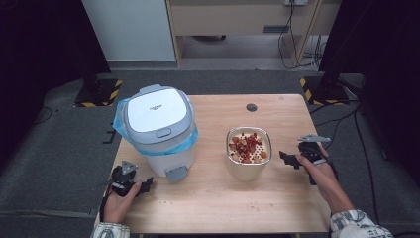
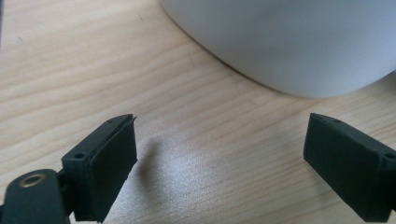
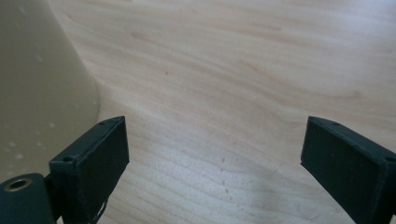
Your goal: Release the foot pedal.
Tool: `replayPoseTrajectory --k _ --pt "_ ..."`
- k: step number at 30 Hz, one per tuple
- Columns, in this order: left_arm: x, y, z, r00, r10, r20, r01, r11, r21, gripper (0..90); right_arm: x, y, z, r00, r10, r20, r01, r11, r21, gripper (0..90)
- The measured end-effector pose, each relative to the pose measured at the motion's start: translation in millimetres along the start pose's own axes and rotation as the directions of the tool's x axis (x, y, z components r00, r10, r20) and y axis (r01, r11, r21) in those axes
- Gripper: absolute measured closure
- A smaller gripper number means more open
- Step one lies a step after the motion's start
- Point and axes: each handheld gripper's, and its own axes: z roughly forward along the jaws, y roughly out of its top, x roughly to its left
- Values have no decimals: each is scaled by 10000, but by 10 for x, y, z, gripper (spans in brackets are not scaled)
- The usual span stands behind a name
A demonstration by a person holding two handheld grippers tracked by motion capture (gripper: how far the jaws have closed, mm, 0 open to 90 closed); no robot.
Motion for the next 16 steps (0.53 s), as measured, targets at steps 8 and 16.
replayPoseTrajectory --k 8,16 --pt "18 -43 45 9996 -169 232 179 9989 -433 32 75 -168 149 9998 -28 186 13 9969 787 72" --pt "14 -43 48 9996 -154 239 164 9990 -422 24 110 -275 185 9987 -267 434 245 9984 516 54"
